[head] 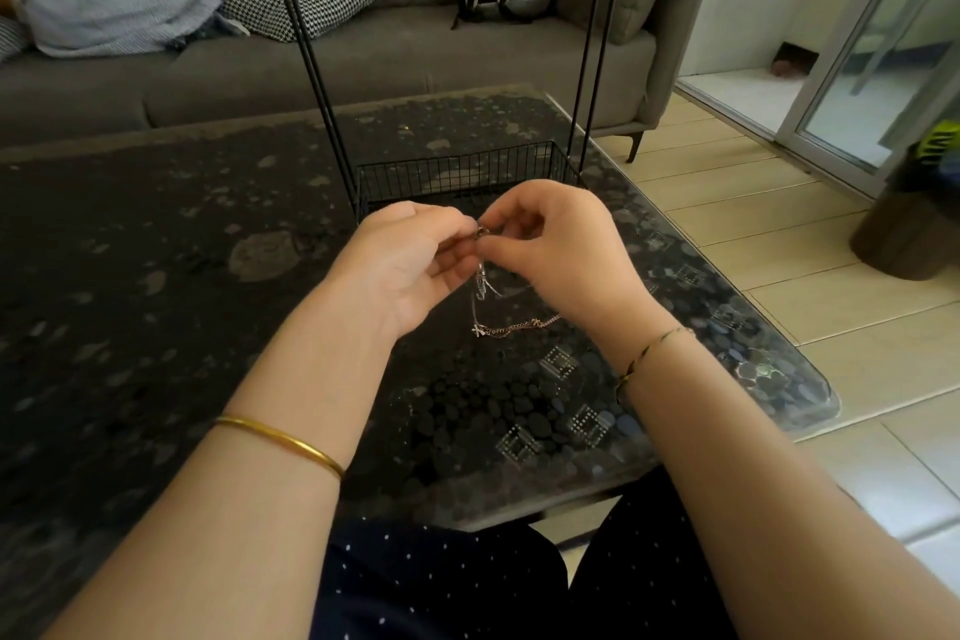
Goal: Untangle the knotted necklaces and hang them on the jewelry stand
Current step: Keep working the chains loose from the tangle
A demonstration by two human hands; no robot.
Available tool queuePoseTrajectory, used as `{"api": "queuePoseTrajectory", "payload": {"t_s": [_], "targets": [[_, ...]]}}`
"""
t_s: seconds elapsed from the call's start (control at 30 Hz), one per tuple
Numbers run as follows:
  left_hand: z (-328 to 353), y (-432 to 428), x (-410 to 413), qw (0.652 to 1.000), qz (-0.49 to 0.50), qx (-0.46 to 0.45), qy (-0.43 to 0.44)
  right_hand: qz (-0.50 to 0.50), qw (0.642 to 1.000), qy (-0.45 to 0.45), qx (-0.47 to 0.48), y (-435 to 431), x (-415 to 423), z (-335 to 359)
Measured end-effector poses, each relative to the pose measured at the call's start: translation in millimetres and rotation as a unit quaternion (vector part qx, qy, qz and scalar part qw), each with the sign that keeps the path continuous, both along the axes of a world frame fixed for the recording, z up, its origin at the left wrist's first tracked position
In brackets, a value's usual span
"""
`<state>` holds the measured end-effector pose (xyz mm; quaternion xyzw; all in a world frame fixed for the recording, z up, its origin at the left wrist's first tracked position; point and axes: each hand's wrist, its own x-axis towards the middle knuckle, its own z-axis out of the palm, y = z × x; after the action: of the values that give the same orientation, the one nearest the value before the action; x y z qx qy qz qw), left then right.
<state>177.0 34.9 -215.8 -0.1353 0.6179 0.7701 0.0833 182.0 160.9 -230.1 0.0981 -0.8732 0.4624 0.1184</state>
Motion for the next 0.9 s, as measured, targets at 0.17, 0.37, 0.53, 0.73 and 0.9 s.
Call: {"api": "queuePoseTrajectory", "payload": {"t_s": [0.17,0.37,0.53,0.73,0.9], "targets": [[-1,-2,-1,1.0,0.007,-0.011,-0.007,-0.024,0.999,0.028,-0.002,0,0,0],[-2,3,-2,0.995,-0.004,-0.103,0.004,-0.031,0.979,-0.064,-0.19,1,0,2],[-7,9,-1,0.955,-0.037,-0.288,0.062,-0.025,0.957,-0.124,-0.26,0,-1,2],[-2,7,-1,0.989,0.018,-0.146,-0.022,-0.054,0.967,-0.118,-0.22,3,-1,2],[-1,-3,0,0.992,0.005,0.073,-0.099,-0.018,0.985,-0.126,-0.113,2,-1,1]]}}
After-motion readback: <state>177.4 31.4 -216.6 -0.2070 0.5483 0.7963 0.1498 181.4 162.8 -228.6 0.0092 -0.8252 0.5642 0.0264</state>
